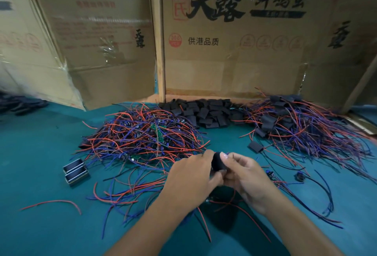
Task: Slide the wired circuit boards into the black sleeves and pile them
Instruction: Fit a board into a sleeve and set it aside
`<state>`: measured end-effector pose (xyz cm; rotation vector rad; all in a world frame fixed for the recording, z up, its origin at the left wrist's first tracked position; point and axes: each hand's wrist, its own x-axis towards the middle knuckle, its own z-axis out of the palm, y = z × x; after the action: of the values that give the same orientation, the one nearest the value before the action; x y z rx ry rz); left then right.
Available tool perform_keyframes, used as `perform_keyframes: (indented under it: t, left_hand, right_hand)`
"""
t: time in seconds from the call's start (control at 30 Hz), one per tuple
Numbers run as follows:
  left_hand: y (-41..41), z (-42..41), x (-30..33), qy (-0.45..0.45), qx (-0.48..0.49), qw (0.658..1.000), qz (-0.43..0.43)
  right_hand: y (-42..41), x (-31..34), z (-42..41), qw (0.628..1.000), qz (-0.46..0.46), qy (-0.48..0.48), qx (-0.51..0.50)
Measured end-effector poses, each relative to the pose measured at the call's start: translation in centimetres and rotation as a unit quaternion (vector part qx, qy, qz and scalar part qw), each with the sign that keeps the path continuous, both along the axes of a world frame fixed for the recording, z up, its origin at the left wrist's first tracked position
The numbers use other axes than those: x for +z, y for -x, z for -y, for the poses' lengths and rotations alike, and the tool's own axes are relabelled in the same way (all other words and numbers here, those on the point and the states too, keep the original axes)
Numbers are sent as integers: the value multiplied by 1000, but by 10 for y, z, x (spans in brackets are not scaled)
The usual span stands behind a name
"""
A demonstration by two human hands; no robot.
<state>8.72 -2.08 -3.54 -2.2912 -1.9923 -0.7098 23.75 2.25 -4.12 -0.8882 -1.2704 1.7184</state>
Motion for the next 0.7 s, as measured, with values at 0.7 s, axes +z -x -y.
perform_keyframes:
  t: [0.7]
  left_hand:
    - [61,-35,31,-49,3,994,95]
  right_hand:
    - [4,-8,-5,984,-160,78,17]
